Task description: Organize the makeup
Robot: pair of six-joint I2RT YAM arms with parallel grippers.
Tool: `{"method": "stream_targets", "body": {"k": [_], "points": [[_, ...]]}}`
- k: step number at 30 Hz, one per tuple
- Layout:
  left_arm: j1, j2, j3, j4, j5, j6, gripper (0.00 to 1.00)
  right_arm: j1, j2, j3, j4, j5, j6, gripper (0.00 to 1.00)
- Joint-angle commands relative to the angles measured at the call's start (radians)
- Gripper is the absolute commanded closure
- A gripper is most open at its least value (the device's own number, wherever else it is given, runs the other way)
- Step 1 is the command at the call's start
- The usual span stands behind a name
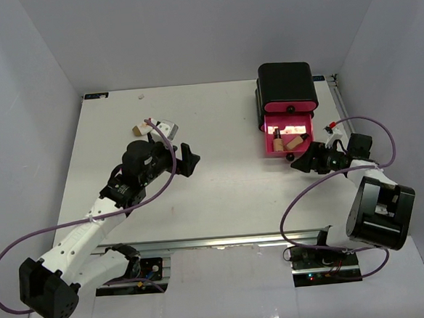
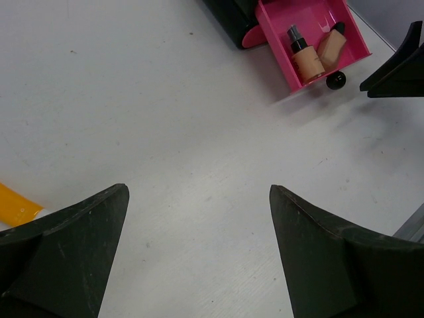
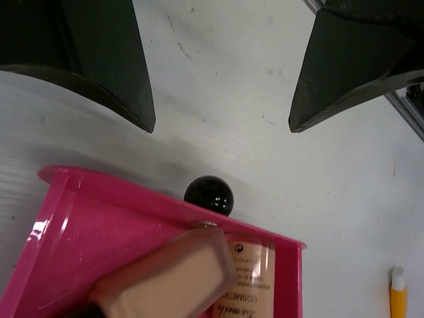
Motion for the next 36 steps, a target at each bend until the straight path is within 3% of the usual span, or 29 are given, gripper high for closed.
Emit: {"method": "stream_targets", "body": {"k": [1, 9, 21, 36], "points": [[0.000, -0.006, -0.004, 0.025, -0.025, 0.008, 0.02, 0.005, 0.059, -0.037, 0.374, -0.060, 0.168, 0.13], [0.015, 0.008, -0.006, 0.025, -0.045, 0.015, 0.02, 0.014, 0.225, -0.073, 0.586, -0.085, 0.325, 0.21], [0.034, 0.025, -0.007, 0.030, -0.036, 0.011, 0.02, 0.051, 0.273, -0.181, 0.856, -0.077, 0.470, 0.24], [0.040, 0.037, -0.006, 0.030, -0.044, 0.013, 0.02, 0.053, 0.313, -0.215, 1.084, -0.030, 0.620, 0.47]]}}
